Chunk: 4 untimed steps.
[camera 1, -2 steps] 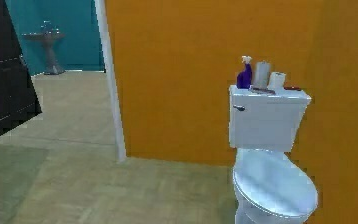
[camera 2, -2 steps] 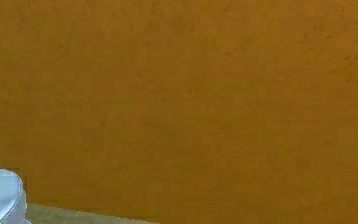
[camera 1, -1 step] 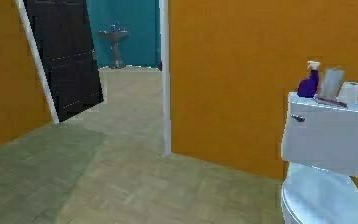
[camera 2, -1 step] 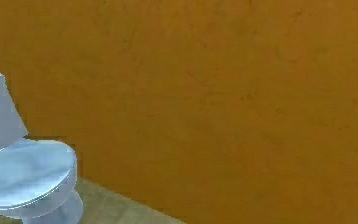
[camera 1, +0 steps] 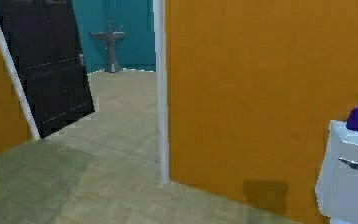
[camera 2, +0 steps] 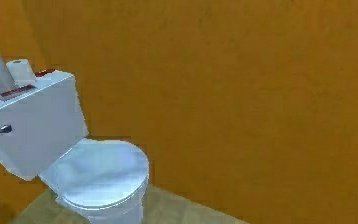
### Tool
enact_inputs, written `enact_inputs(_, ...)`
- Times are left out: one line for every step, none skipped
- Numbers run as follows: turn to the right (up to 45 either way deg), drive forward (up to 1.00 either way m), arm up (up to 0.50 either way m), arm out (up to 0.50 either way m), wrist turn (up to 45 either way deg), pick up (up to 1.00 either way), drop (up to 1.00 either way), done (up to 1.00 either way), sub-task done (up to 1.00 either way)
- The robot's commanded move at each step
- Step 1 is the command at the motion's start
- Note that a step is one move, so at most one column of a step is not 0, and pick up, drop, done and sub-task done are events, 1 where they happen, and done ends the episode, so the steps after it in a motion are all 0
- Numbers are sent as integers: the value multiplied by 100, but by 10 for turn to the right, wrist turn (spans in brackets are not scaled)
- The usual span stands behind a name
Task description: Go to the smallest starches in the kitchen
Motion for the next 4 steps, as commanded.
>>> enact_inputs(-270,0,0,0,0,0,0,0,0)
enact_inputs(0,100,0,0,0,0,0,0,0)
enact_inputs(-60,0,0,0,0,0,0,0,0)
enact_inputs(0,25,0,0,0,0,0,0,0)
